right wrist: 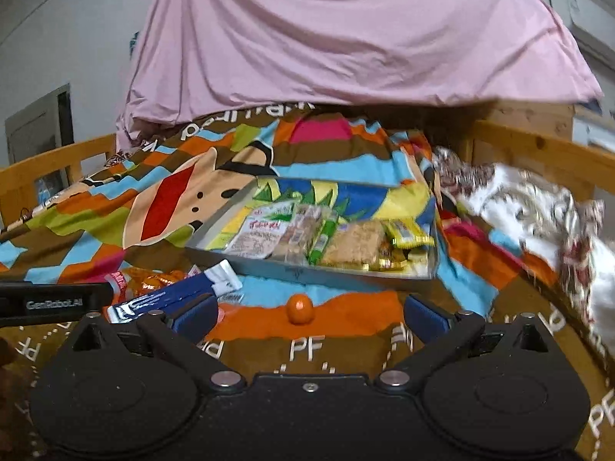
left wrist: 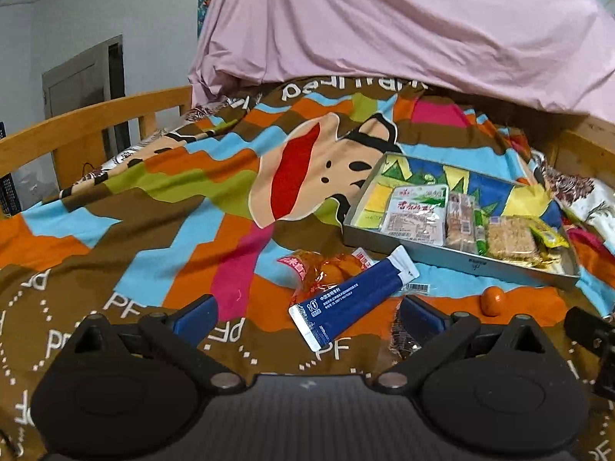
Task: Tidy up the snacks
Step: 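Raise both grippers and move them back over the loose snacks, then lower the right gripper onto the orange tangerine while the left gripper approaches the dark jerky packet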
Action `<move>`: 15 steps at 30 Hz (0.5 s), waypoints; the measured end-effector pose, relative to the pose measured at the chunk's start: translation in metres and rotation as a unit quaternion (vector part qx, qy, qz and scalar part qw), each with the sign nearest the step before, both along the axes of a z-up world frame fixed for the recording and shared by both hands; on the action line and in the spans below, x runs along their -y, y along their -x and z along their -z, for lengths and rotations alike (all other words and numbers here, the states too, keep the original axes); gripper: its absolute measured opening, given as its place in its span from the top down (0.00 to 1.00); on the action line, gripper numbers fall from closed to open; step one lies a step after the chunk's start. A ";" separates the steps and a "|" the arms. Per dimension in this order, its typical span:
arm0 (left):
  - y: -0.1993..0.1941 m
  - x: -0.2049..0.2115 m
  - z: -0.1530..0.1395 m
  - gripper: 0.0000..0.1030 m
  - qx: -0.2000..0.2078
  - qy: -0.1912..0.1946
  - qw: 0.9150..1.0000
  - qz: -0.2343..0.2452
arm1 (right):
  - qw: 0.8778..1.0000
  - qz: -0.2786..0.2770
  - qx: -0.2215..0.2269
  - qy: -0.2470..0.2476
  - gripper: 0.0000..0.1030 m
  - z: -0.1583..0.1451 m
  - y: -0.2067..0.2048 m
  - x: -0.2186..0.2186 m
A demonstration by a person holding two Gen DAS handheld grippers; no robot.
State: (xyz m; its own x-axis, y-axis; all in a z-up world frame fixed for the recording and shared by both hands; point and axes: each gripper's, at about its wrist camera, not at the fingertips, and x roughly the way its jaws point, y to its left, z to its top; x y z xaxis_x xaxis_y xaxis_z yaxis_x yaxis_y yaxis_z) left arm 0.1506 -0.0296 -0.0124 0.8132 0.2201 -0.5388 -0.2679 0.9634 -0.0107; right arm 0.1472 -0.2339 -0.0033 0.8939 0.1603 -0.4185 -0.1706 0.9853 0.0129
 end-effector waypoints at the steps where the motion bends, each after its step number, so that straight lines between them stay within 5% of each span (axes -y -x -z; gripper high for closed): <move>1: -0.004 0.000 0.002 0.00 -0.001 0.001 1.000 0.000 | 1.000 -0.001 0.007 0.002 0.01 0.001 -0.003 -0.001; 15: -0.036 0.001 0.015 0.00 -0.018 -0.021 1.000 -0.001 | 0.998 -0.040 0.044 0.036 0.01 0.027 -0.058 -0.009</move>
State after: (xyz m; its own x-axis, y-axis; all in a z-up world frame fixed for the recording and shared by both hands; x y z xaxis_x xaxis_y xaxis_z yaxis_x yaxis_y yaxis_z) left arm 0.1864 -0.0307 -0.0275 0.7934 0.2449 -0.5573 -0.2691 0.9623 0.0399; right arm 0.2053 -0.2246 -0.0301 0.9132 0.2045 -0.3524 -0.2454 0.9665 -0.0751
